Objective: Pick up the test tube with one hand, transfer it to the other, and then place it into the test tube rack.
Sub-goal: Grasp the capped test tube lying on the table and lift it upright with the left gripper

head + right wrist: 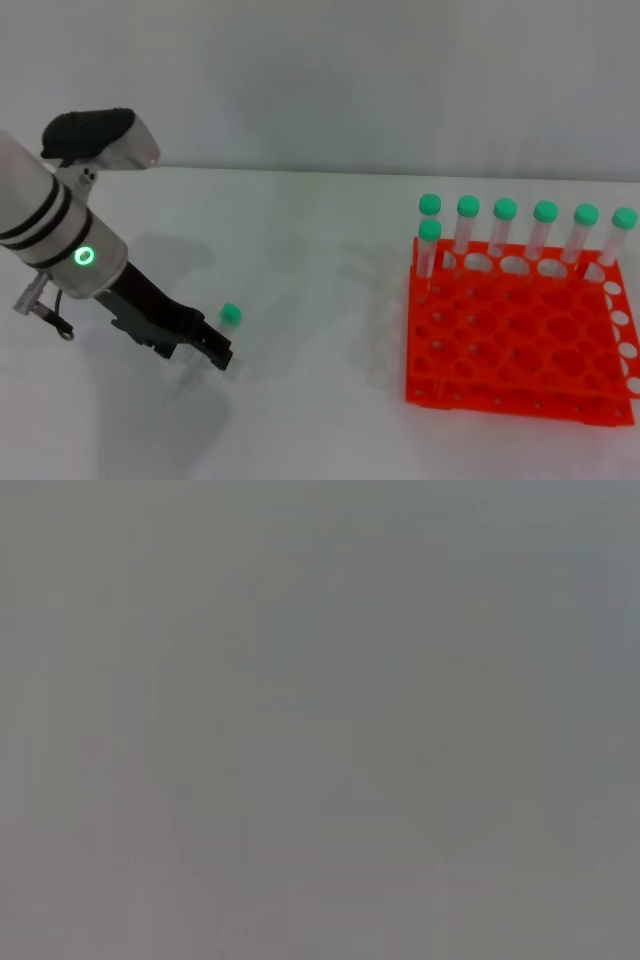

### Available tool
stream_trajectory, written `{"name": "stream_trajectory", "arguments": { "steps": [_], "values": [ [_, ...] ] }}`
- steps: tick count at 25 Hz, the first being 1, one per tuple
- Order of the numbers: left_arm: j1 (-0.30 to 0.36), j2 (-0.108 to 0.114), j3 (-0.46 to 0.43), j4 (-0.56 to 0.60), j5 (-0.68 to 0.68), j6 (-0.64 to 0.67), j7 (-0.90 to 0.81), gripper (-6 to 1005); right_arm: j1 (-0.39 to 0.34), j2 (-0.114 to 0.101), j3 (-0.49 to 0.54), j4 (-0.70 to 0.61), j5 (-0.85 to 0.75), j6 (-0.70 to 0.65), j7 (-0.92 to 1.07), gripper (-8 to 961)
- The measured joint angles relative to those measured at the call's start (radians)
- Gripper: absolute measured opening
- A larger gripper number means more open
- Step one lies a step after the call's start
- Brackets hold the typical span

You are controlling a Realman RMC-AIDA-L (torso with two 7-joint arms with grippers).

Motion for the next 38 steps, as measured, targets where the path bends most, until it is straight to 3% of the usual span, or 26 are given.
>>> {"name": "stream_trajectory", "arguments": {
  "steps": [21,29,35,38],
  "values": [
    [-0.017,0.000,0.000,0.126,0.108,-0.091,-0.079,801,0.005,0.001,0.000,0.002,0.000,0.013,0.000,331],
    [-0.017,0.003,0.000,0.140,0.142,-0.090,-0.102,602,0.005,0.002,0.000,0.002,0.000,0.013,0.000,332],
    [-0.020,0.000,0.000,0.151,0.177,-0.092,-0.124,391,0.005,0.002,0.000,0.001,0.000,0.012,0.003,334],
    [-0.022,0.000,0.000,0.154,0.184,-0.093,-0.128,384,0.005,0.002,-0.001,0.001,0.000,0.011,0.005,334]
  ]
}}
